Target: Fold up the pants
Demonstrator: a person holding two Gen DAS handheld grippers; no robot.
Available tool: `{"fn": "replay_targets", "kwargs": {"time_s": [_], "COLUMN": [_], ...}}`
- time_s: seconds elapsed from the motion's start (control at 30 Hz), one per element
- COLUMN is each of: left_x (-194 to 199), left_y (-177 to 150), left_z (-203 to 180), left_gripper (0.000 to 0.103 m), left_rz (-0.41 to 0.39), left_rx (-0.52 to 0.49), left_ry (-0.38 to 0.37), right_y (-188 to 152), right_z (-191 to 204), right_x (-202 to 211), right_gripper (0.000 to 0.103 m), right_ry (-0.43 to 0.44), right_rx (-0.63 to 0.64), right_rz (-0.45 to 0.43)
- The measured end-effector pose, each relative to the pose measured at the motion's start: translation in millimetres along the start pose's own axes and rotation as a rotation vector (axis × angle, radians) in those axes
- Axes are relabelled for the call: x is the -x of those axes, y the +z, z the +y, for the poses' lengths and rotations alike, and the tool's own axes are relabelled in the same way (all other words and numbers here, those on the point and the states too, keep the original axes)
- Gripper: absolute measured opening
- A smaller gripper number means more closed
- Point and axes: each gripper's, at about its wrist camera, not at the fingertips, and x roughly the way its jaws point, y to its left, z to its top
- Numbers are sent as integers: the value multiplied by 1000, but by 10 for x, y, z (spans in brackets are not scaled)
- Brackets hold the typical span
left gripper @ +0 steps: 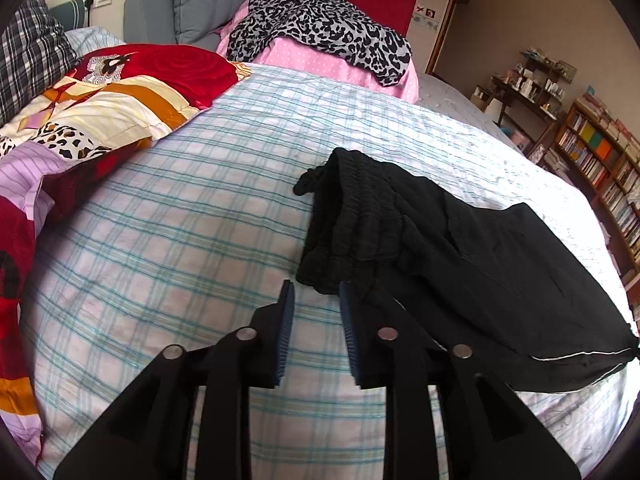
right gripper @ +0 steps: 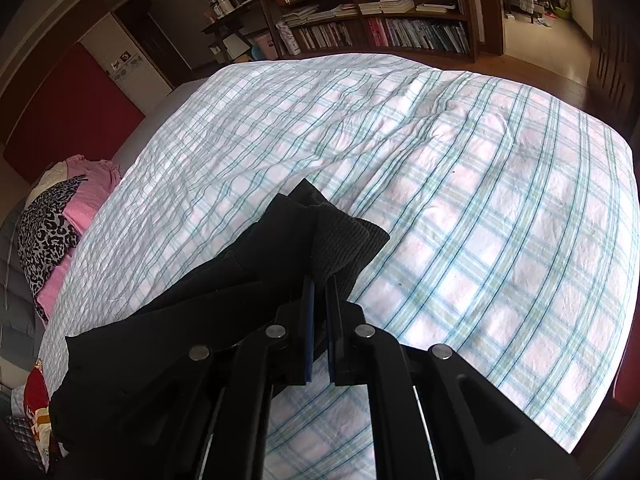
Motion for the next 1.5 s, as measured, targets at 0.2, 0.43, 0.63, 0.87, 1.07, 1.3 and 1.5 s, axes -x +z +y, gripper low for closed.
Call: {"fn": "replay_targets", "kwargs": {"time_s": [0.2, 0.43, 0.63, 0.87, 1.07, 1.3, 1.5], "left_x": [37, -122, -285, -509, -683, -321, -136], "left_y": [35, 135, 220, 272, 307, 499, 356], "left_z": [-47, -72, -153, -272, -308, -314, -181], "left_gripper": [67, 66, 66, 65, 6, 3, 3], "left_rz": [59, 125, 158, 203, 236, 166, 192], "left_rx": [162, 376, 466, 510, 534, 457, 405], "left_ry": [-165, -323, -357, -353, -327, -325, -291], "right_y": [-48, -78, -77, -68, -67, 39, 6], "right_z": [2, -13, -21, -36, -36, 37, -75], "right_x": [-21, -41, -45, -60, -58, 98, 309], "right_gripper": [5, 5, 5, 5, 5, 5, 5], "right_ry": [-17, -21, -17, -11, -12, -13, -29], "right_rx": [22, 35, 33, 29, 30, 39, 20], "right_rz": [-8, -9, -7, -6, -9, -59, -83]}}
